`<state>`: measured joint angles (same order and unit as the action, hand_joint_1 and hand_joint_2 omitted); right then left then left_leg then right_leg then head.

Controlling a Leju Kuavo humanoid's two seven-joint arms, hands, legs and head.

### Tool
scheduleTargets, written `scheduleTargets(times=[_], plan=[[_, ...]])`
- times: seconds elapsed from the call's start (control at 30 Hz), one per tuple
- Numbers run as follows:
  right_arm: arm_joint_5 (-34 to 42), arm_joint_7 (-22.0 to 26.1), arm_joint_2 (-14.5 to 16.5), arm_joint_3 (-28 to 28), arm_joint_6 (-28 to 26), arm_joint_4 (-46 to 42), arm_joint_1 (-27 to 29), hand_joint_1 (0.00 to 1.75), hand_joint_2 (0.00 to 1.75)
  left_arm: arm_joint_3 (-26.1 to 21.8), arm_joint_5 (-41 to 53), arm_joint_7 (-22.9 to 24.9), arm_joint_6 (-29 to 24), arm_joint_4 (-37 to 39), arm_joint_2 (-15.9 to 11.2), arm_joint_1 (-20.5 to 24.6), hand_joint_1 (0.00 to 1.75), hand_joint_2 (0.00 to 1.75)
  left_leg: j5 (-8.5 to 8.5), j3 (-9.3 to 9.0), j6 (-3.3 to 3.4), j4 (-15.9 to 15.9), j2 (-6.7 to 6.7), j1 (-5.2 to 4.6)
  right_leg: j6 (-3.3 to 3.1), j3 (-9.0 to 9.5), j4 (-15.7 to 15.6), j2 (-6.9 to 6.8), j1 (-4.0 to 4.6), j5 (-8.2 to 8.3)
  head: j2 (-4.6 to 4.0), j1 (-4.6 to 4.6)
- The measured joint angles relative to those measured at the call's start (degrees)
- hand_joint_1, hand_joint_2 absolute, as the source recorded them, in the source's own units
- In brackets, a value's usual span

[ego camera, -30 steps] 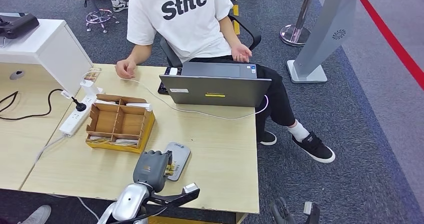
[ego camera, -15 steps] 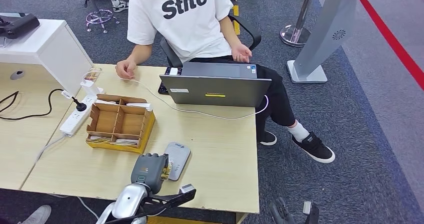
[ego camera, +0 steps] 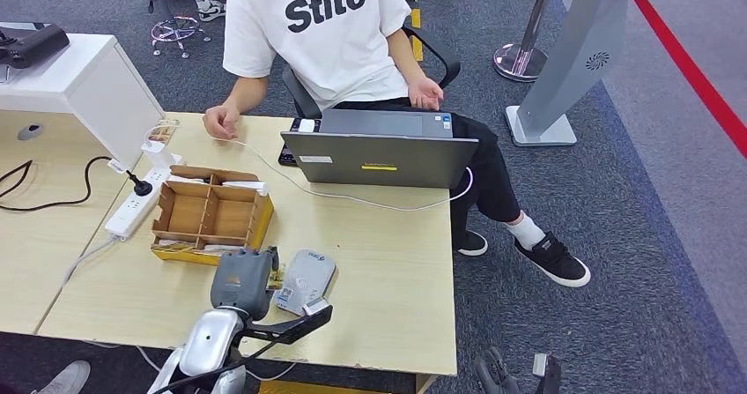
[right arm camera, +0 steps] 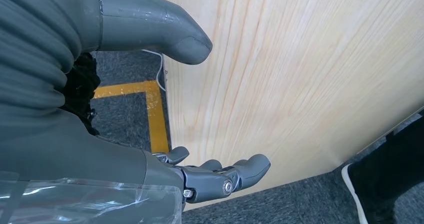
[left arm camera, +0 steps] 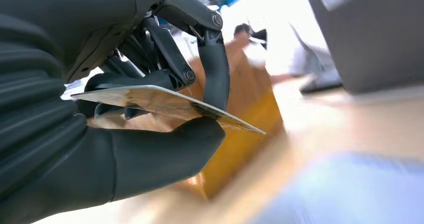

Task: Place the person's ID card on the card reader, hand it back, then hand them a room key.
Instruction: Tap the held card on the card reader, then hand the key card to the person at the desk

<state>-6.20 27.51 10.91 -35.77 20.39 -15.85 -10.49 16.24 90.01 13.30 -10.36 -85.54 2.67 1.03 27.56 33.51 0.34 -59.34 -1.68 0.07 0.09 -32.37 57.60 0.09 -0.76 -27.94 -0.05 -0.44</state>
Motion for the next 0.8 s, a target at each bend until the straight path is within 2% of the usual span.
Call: scheduleTargets(times=[0.13,0.33,0.53,0.8], plan=[[0.0,-0.3,0.0,0.0,0.3,0.0,0.0,0.0,1.75,-2.8,0.0,-2.2,0.8,-5.4,-0.3,1.0,1.75,1.75,0.0,0.0,0.0,0.0,0.0,0.0,0.0,0.0,0.0,0.0,0.01,0.0,0.0,0.0],[0.0,-0.8,0.1,0.0,0.6,0.0,0.0,0.0,1.75,-5.6,0.0,-1.9,0.3,-9.7,-1.7,1.4,1.75,1.75,0.0,0.01,0.0,0.0,0.01,0.0,0.0,0.0,0.0,0.01,0.01,0.0,0.01,0.01],[0.0,-1.0,0.3,0.0,0.7,0.0,0.0,0.0,1.75,-10.8,0.0,-4.6,0.5,-14.4,-2.7,1.4,1.75,1.75,0.0,0.01,0.0,0.0,0.01,0.01,0.0,-0.01,0.0,0.01,0.01,0.0,-0.01,0.0],[0.0,-1.0,0.5,0.0,0.9,0.0,0.0,0.0,1.75,-14.0,0.0,-5.0,0.1,-16.5,-3.3,0.8,1.75,1.75,0.0,0.01,0.0,0.0,0.01,0.0,0.0,0.0,0.0,0.01,0.0,0.0,0.01,0.01]])
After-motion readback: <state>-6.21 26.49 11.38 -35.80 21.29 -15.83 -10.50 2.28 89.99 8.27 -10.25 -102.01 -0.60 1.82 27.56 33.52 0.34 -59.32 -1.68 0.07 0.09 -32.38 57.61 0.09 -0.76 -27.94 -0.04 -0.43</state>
